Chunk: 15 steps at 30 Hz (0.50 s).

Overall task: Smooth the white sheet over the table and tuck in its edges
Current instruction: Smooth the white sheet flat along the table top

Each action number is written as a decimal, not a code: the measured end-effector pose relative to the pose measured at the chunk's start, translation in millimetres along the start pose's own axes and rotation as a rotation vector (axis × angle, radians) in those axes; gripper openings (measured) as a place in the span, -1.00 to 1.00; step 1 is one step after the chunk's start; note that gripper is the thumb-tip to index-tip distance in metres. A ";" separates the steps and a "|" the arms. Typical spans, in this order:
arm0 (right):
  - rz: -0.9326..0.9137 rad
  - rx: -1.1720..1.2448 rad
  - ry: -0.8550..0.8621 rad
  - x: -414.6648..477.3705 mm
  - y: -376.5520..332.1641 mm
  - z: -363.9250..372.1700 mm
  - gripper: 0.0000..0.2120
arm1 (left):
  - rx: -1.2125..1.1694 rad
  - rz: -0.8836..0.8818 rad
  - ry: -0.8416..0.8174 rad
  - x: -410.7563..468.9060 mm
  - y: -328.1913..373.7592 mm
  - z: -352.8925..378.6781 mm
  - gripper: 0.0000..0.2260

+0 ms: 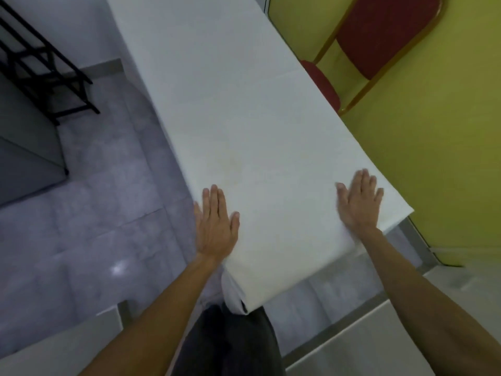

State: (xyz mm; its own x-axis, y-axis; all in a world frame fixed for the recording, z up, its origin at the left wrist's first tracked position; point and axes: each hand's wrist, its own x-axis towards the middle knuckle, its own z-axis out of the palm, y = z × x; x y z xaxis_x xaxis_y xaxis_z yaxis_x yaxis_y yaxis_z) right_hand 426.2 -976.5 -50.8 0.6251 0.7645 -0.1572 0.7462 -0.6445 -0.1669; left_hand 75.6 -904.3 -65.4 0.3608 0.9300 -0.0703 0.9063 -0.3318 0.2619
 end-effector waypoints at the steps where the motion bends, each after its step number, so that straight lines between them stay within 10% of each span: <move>1: 0.083 0.053 -0.007 2.5 9.9 -9.0 -0.12 | 0.003 -0.040 -0.005 -2.1 -4.5 -3.6 -0.38; 4: 0.150 0.129 0.008 5.7 0.5 -23.5 -0.13 | -0.034 -0.104 0.015 6.9 9.5 -12.4 -0.37; 11: -0.715 0.009 -0.086 -27.5 -100.3 25.6 -0.39 | -0.172 -0.065 -0.051 12.3 116.8 3.9 -0.45; 15: -0.853 -0.143 -0.157 4.9 -67.6 20.2 -0.35 | -0.040 -0.124 -0.066 9.9 98.2 16.9 -0.38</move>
State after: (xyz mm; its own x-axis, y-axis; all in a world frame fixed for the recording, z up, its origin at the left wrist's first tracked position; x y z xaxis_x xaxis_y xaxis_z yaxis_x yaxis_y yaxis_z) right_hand 374.1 -929.4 -59.9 -0.1894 0.9674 -0.1683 0.9728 0.1615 -0.1662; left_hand 171.8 -930.3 -56.6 0.2614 0.9507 -0.1670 0.9358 -0.2072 0.2851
